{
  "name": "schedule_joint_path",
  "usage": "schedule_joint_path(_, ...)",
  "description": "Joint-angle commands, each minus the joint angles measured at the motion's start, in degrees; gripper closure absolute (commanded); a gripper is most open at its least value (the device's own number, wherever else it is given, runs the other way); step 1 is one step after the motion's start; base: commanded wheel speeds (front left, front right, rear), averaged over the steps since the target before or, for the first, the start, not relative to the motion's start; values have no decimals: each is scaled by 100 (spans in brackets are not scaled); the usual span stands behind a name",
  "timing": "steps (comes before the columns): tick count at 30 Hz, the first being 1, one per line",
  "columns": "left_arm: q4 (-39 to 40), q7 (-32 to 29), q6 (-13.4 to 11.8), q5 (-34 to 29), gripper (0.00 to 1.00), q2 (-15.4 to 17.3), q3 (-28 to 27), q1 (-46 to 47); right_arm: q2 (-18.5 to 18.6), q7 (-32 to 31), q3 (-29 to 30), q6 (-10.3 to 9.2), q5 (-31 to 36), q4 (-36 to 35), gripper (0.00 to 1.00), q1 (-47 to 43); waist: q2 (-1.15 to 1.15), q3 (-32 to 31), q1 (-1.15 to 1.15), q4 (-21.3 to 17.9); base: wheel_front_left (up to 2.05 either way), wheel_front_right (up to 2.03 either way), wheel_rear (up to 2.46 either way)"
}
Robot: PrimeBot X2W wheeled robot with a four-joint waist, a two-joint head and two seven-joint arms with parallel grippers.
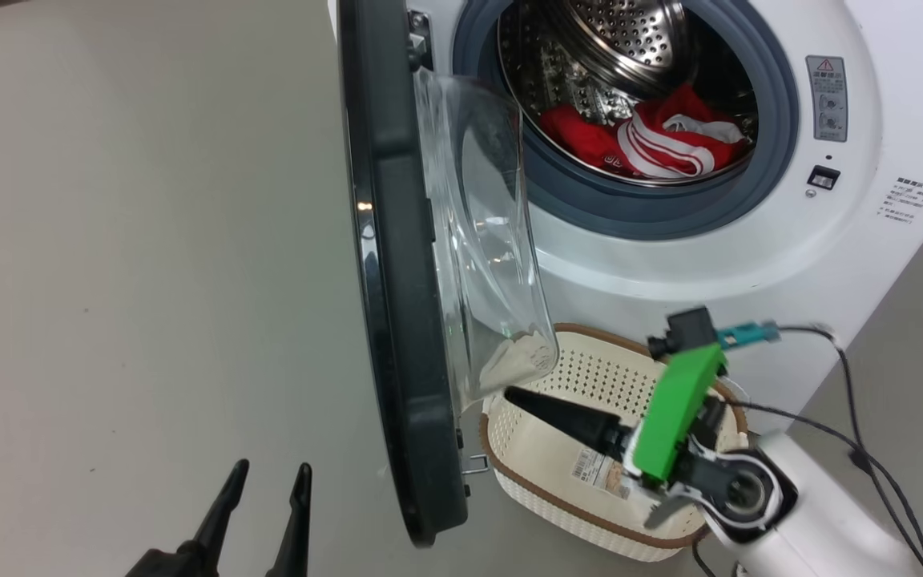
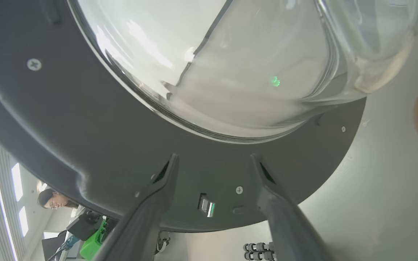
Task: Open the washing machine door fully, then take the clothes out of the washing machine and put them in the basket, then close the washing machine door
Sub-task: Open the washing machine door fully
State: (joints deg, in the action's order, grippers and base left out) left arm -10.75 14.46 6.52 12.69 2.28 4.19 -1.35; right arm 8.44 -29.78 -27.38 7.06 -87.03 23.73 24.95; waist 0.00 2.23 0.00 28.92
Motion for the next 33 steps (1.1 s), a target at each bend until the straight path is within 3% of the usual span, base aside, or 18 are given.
schedule_joint_path(1,94,54,12,27,0,60,-190,86,-1,134,-35,43,123,-178,0,-48,0,-13,0,-14,0,0,0)
schedule_joint_path(19,-79,54,70,-17,0,60,-341,128,368,1998,-49,43,579,-109,0,-903,0,-123,0,-216,0,0,0)
schedule_joint_path(25,-85,54,75,-18,0,60,-400,104,589,2806,-367,43,1105,40,0,-1041,0,-153,0,-308,0,0,0)
schedule_joint_path(33,-119,54,77,-57,0,60,-491,77,622,3677,-845,43,1702,527,0,-944,0,-169,0,-412,0,0,0)
